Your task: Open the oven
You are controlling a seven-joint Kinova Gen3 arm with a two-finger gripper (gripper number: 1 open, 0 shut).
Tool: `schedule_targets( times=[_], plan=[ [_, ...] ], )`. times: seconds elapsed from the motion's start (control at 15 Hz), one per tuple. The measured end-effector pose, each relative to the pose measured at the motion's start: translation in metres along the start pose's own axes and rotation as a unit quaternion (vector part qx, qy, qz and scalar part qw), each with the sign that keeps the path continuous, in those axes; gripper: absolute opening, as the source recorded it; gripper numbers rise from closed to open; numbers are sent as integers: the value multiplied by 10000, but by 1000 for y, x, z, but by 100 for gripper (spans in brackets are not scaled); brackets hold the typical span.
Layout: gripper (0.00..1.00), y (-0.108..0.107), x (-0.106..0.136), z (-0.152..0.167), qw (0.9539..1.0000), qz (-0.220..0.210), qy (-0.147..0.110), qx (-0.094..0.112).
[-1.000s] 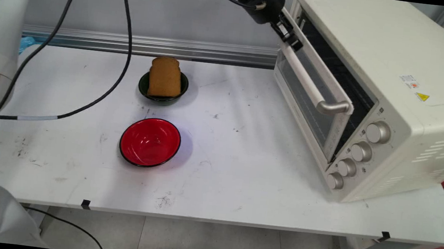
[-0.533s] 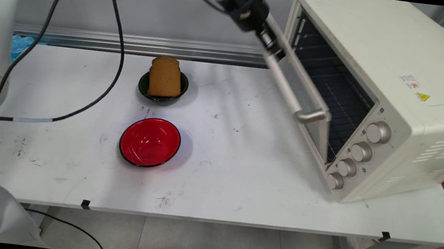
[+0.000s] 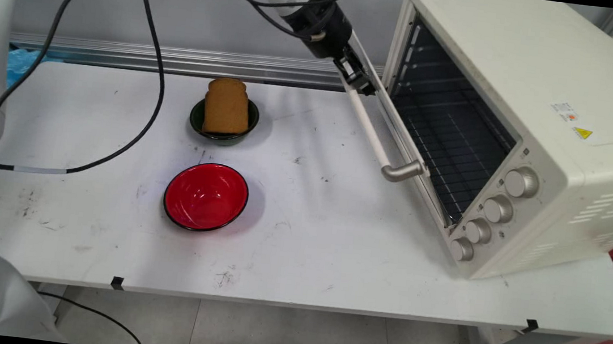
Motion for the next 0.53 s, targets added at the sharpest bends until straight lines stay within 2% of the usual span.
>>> schedule_targets(
  times=[0.07,0.13,0.53],
  plan=[
    [0,0,-2,0,10000,-2,-12,-4],
    [0,-1,-15,-10,10000,-63,-21,42],
    [0,0,-27,-10,9999,-45,-130,-8]
  ],
)
